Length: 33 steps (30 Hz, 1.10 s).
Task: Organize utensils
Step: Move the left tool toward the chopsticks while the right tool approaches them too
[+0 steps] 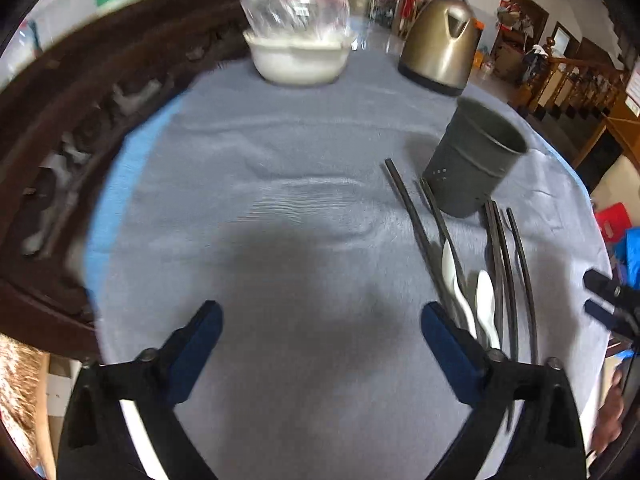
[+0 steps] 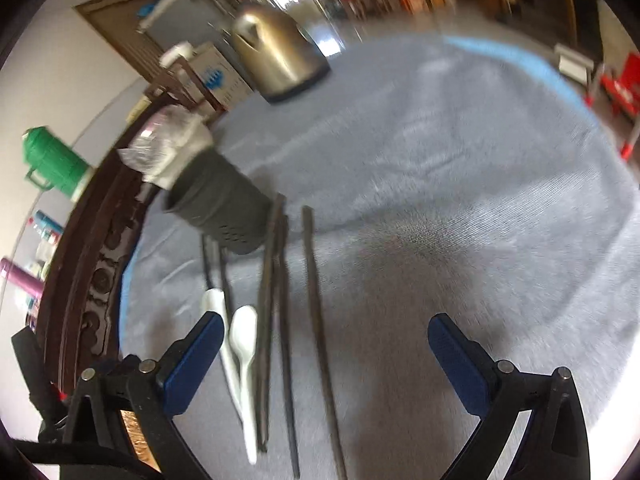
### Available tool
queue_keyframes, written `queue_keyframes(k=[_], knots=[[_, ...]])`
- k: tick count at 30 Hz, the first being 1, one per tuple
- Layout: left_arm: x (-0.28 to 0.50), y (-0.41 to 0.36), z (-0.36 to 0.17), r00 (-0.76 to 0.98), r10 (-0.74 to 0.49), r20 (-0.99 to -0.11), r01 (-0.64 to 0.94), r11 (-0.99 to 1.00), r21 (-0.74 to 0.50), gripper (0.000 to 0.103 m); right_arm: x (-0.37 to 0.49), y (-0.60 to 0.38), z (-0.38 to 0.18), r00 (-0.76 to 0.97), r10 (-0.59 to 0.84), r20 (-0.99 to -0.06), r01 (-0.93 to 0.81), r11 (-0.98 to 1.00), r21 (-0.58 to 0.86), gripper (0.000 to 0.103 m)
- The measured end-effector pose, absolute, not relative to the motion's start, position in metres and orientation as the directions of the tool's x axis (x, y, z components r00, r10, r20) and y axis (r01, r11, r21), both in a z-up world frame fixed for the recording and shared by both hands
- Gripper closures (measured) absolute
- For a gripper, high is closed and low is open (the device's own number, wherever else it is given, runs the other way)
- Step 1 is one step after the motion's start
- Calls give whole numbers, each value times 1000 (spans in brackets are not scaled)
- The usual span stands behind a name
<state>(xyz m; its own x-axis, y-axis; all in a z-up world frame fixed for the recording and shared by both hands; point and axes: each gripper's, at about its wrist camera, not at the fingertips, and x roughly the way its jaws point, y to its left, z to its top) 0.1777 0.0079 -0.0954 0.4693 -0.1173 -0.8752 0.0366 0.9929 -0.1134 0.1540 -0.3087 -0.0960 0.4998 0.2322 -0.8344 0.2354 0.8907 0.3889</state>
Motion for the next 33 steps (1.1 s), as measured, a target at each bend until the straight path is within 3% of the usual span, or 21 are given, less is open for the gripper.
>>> queue_keyframes(k=[6, 10, 13, 15, 17, 19, 22, 25, 33], knots=[[231, -3, -119, 384, -167, -908, -24, 981, -191, 31, 187, -304, -109, 459, 281, -843, 189, 896, 402, 1], [237, -13, -122, 390, -148, -909, -4, 987, -162, 32, 188, -302, -99, 523, 271, -808, 145, 906, 398, 1], [238, -13, -120, 406, -118, -906, 2, 992, -128, 32, 185, -293, -84, 573, 126, -810, 111, 967, 229, 1], [239, -11, -119, 412, -115, -904, 4, 992, -124, 32, 182, -292, -78, 589, 107, -801, 94, 975, 199, 1], [244, -11, -119, 410, -107, -906, 15, 994, -110, 33, 184, -298, -78, 582, 153, -798, 92, 963, 252, 1], [250, -11, -117, 407, -109, -907, 20, 994, -110, 42, 190, -305, -84, 543, 205, -815, 115, 942, 314, 1], [260, -14, -118, 397, -116, -910, 38, 993, -110, 48, 199, -309, -100, 479, 266, -837, 138, 918, 371, 1], [272, -21, -121, 382, -115, -917, 61, 993, -99, 55, 205, -302, -109, 444, 275, -853, 140, 919, 369, 14], [292, -27, -120, 369, -137, -919, 89, 990, -112, 58, 226, -280, -125, 366, 270, -890, 127, 933, 336, 56]])
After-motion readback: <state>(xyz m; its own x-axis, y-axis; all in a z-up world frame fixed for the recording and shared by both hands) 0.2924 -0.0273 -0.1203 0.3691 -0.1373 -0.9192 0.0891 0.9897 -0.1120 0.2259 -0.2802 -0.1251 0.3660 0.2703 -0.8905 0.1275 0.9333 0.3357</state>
